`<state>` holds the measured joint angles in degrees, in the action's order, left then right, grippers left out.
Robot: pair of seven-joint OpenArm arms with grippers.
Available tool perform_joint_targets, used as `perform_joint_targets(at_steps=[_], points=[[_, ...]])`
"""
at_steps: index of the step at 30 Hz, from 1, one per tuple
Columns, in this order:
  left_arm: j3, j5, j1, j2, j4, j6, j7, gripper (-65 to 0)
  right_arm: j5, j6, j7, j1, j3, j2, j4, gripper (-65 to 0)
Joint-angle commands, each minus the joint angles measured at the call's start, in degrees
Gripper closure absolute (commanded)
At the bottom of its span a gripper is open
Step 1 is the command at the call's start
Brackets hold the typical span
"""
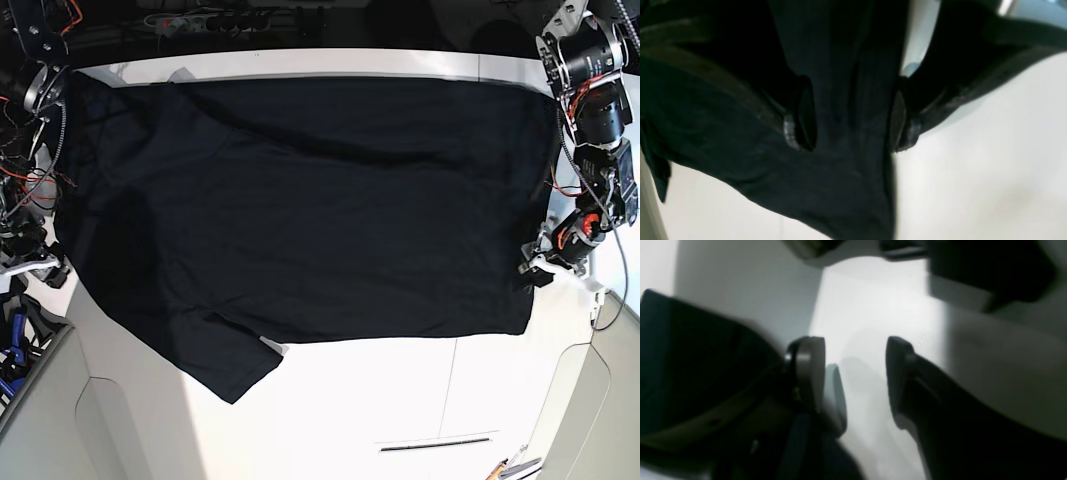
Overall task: Fold the T-shirt properly
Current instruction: 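Release the shoulders and move both grippers to the shirt's side edges, then grasp the shirt's side edges midway with both grippers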
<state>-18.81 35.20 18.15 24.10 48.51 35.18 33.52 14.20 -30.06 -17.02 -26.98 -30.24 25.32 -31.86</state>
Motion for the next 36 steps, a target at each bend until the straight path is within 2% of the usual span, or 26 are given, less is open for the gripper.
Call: perform_joint_targets(at_steps=[1,6,10,14,18,24,26,28,31,34,36], points=[[0.1,-0.3,1.0,0.6,0.5,-0.1,0.3,-37.6,0.4,-0.4,-0.8,-1.1,0.0,0.5,-0.4,-29.5],[0.2,-0.3,1.6,0.3,0.5,-0.1,0.1,-37.6,1.7,-0.9,-0.8,-1.1,0.0,-0.8,-0.4,-29.5],[0.2,-0.3,2.2,0.3,0.5,-0.1,0.1,-37.6,2.8,-3.0,-1.0,-1.1,0.3,-2.3,-0.4,-29.5],[0.2,-0.6,3.4,0.3,0.5,-0.1,-0.3,-37.6,2.8,-3.0,-1.0,-1.1,4.0,-3.3,-0.4,-29.5],[0.2,-3.5,5.1,0.3,0.5,-3.2,-0.8,-37.6,5.3,-3.0,-1.0,-1.1,9.3,-3.6,-0.4,-29.5],[0.2,-4.0,5.7,0.2,0.5,-3.5,-1.2,-37.6,6.0,-3.0,-1.2,-1.1,12.5,-3.6,-0.4,-29.5],[0.2,-4.2,5.7,0.0,0.5,-5.3,-1.2,-37.5,6.0,-3.0,-1.2,-1.1,12.7,-3.6,-0.4,-29.4],[0.2,-4.5,5.7,-0.3,0.5,-6.0,-1.2,-32.8,5.9,-3.0,-1.4,-1.1,12.7,-3.6,-0.4,-25.4],[0.2,-4.6,5.7,-0.6,0.5,-5.8,-1.1,-15.4,6.0,-3.0,-3.5,-1.1,12.7,-3.6,-0.7,-12.7],[0.2,-4.6,5.9,-0.7,0.5,-5.8,-1.2,-6.8,5.9,-3.0,-4.1,-1.1,12.7,-3.6,-1.4,-1.3],[0.2,-4.7,6.5,-0.7,0.5,-5.8,-0.4,0.0,5.7,-3.0,-5.1,-1.1,12.7,-3.6,-2.6,0.0]])
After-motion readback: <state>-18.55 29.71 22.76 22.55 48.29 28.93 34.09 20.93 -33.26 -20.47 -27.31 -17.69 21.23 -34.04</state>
